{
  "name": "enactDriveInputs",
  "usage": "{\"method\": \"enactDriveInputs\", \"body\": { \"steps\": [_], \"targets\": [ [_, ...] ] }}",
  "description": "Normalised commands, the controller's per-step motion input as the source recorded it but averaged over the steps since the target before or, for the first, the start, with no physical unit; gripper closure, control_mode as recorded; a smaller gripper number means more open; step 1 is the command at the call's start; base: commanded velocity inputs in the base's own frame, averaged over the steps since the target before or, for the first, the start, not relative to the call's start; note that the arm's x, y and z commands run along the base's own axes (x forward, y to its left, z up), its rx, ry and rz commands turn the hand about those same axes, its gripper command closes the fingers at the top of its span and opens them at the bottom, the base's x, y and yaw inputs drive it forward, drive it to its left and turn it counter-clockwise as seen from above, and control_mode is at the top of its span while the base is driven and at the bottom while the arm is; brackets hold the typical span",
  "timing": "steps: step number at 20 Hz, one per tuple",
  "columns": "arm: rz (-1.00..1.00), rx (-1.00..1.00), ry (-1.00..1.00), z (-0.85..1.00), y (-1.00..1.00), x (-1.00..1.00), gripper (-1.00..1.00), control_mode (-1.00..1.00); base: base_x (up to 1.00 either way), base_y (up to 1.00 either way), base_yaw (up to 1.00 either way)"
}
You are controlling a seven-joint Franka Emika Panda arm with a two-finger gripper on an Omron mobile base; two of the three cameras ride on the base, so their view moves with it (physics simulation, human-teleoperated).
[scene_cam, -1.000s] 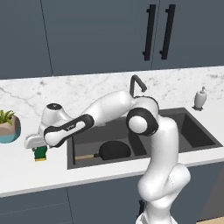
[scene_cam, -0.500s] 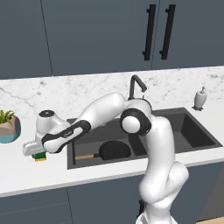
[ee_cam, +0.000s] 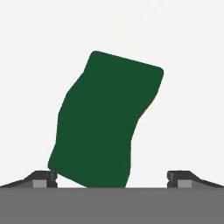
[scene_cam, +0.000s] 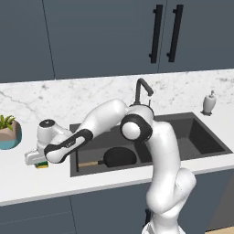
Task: Pick the pan and sponge and place them into the sink. Then turn on the water.
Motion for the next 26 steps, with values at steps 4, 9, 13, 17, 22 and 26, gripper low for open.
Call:
{"method": "enactDriveInputs", "body": {
  "steps": [4,9,13,17,22,26],
  "targets": [
    [-0.04,-0.03,-0.03,-0.07,0.29,0.3,-1.0,-1.0,0.0,0.0,0.0],
    [-0.03,0.0,-0.07,-0.05,0.22,0.2,-1.0,-1.0,0.0,0.0,0.0],
    [-0.04,0.0,-0.02,-0.28,0.01,0.14,-1.0,-1.0,0.0,0.0,0.0],
    [-0.05,0.0,0.0,-0.35,0.0,0.05,1.0,-1.0,0.0,0.0,0.0],
    [-0.03,0.0,0.0,-0.41,-0.16,0.0,1.0,-1.0,0.0,0.0,0.0],
    [-0.01,0.0,0.0,-0.2,-0.25,-0.04,1.0,-1.0,0.0,0.0,0.0]
  ]
}}
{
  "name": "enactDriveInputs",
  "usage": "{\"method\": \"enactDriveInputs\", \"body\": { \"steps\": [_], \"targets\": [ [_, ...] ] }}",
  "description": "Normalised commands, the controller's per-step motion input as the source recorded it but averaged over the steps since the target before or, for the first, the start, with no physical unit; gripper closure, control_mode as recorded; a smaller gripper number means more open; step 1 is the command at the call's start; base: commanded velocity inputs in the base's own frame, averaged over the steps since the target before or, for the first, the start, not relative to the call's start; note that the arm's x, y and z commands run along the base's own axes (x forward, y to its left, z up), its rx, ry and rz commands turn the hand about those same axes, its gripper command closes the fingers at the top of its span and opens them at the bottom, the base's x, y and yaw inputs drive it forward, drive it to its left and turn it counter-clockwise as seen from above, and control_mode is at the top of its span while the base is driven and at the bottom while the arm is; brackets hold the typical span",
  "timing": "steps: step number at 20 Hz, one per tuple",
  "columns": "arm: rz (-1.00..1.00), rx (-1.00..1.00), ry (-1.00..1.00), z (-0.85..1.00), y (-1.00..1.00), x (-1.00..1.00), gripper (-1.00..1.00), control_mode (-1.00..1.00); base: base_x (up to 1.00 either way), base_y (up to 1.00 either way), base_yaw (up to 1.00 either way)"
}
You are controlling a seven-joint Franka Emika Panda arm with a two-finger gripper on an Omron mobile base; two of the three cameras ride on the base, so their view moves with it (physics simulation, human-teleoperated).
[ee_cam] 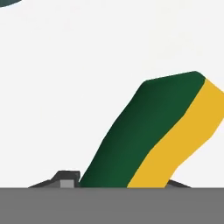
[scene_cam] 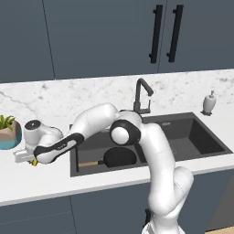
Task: Pick the pan and sponge and place them into the sink. Then turn on the water.
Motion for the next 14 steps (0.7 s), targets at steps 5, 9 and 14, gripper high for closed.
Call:
{"method": "enactDriveInputs", "body": {
  "steps": [5,9,14],
  "targets": [
    [-0.02,0.0,-0.05,0.26,-0.4,-0.35,1.0,-1.0,0.0,0.0,0.0],
    [-0.1,0.0,-0.17,0.74,-0.67,-0.47,1.0,-1.0,0.0,0.0,0.0],
    [-0.28,0.0,-0.13,0.68,-0.94,-0.41,1.0,-1.0,0.0,0.0,0.0]
  ]
}}
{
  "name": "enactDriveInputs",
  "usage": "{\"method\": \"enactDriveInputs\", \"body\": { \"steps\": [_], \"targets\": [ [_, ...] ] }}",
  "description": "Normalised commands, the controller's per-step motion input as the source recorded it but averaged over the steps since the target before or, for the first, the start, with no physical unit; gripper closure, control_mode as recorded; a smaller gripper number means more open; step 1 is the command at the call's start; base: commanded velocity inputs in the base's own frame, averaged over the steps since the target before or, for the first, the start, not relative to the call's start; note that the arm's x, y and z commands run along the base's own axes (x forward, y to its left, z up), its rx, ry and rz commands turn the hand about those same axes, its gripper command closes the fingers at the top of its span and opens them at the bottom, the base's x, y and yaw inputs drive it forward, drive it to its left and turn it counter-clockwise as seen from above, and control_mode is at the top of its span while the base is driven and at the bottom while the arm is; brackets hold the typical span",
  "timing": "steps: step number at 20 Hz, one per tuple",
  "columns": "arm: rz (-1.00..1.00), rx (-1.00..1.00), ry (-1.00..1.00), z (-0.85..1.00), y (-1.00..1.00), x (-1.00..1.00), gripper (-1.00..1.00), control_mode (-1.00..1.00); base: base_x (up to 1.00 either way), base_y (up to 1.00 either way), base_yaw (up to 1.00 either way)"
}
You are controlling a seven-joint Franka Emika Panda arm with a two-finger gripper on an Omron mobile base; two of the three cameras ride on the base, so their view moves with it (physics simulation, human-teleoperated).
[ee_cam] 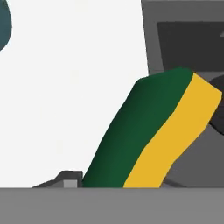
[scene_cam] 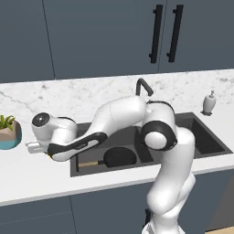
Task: Pick the pan and sponge and place them into the sink. Then turn on the water.
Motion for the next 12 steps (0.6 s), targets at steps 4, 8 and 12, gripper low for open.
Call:
{"method": "enactDriveInputs", "body": {
  "steps": [4,8,12],
  "targets": [
    [-0.38,0.0,0.0,0.38,-1.0,-0.32,1.0,-1.0,0.0,0.0,0.0],
    [-0.34,0.01,0.0,0.27,-1.0,-0.19,1.0,-1.0,0.0,0.0,0.0],
    [-0.27,0.03,0.04,0.23,-1.0,-0.03,1.0,-1.0,0.0,0.0,0.0]
  ]
}}
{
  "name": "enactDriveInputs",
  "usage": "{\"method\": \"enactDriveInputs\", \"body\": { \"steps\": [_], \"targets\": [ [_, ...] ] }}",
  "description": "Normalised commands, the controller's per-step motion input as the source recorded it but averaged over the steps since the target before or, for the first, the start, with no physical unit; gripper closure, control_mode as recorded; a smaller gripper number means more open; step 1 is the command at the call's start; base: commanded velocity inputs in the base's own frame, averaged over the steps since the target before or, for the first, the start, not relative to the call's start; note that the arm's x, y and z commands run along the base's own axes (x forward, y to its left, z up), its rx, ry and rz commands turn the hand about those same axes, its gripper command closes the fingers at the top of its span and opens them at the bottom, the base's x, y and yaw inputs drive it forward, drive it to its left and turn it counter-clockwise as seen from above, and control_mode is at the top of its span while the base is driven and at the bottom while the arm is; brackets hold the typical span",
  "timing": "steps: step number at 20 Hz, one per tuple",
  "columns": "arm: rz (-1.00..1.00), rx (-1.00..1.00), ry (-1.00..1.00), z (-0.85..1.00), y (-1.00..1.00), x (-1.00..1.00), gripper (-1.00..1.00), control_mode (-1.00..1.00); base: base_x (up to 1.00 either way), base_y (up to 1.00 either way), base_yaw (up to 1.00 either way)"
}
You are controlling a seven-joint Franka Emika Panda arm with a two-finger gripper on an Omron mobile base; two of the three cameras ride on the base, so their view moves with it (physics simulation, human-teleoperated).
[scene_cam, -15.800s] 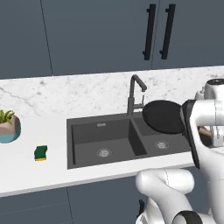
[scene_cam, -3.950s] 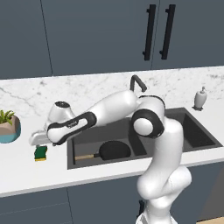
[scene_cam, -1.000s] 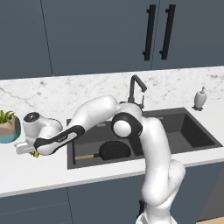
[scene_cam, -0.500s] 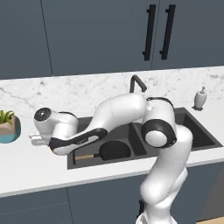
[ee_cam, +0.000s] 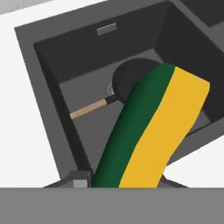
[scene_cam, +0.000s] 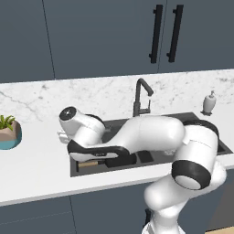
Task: Pick the pan and sponge and place them into the sink. Then turn on the water.
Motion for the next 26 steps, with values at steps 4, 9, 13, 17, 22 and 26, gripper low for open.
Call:
{"method": "enactDriveInputs", "body": {
  "steps": [4,9,13,17,22,26],
  "targets": [
    [-0.23,0.03,0.02,0.09,-1.0,0.0,1.0,-1.0,0.0,0.0,0.0],
    [-0.11,0.08,0.0,-0.01,-1.0,0.08,1.0,-1.0,0.0,0.0,0.0],
    [-0.01,0.21,0.0,-0.15,-1.0,0.28,1.0,-1.0,0.0,0.0,0.0],
    [0.0,0.17,0.03,-0.09,-0.77,0.42,1.0,-1.0,0.0,0.0,0.0],
    [0.0,0.02,0.15,-0.25,-0.2,0.66,1.0,-1.0,0.0,0.0,0.0],
    [-0.03,0.0,0.14,-0.41,0.0,0.82,1.0,-1.0,0.0,0.0,0.0]
  ]
}}
